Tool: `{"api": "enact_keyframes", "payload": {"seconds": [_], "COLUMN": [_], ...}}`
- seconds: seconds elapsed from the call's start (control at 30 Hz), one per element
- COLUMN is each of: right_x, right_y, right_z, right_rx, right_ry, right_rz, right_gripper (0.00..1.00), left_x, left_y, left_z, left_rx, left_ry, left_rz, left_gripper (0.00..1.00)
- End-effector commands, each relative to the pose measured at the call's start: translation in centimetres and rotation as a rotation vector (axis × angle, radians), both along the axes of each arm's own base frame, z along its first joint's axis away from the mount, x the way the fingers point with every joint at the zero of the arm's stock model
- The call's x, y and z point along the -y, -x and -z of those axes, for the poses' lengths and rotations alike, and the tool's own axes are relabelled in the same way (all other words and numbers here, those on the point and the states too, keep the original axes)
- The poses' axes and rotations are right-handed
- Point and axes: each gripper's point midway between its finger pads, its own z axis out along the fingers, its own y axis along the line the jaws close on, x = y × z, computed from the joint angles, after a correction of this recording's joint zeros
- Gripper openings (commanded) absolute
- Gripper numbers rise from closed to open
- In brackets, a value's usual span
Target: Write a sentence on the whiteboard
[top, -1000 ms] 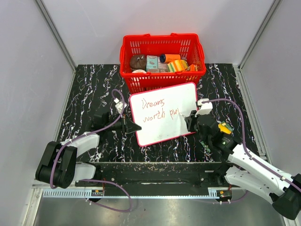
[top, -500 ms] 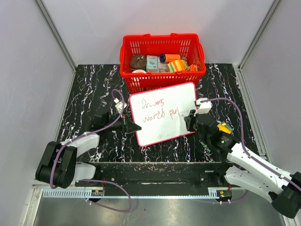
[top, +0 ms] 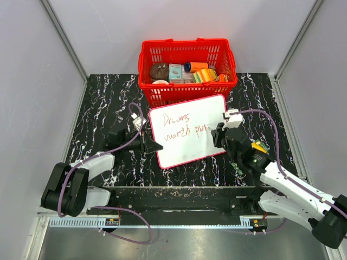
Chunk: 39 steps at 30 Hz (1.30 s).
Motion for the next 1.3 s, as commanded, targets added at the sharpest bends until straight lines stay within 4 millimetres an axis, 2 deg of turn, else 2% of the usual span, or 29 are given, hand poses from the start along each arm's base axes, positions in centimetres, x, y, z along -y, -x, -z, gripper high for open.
{"api": "enact_keyframes", "payload": {"seconds": [0.0, 0.37, 0.73, 1.1, 1.27], "right_x": [0.4, 0.7, 1.0, 1.6, 2.0], "right_y": [-1.3, -1.2, -0.2, 0.2, 0.4], "right_z": [-3.0, -2.6, -1.6, -3.3, -3.0], "right_rx": [0.077, 0.067, 0.037, 0.077, 0.069], "right_ry": [-0.029, -0.027, -0.032, -0.061, -0.050], "right_rz": [0.050, 0.056, 0.041, 0.050, 0.062], "right_gripper": [0.00, 0.00, 0.00, 0.00, 0.00], "left_x": [-0.6, -0.6, -0.6, -0.6, -0.7], "left_y": [-2.8, -2.8, -2.8, -2.8, -2.8], "left_z": [-0.1, -0.1, -0.1, 0.0, -0.2], "left_rx": [0.161, 0.160, 0.158, 0.158, 0.163], "left_ry": [-0.078, -0.078, -0.080, -0.082, -0.084], "left_rz": [-0.066, -0.065, -0.066, -0.068, -0.070], "left_gripper": [0.00, 0.00, 0.00, 0.00, 0.00]}}
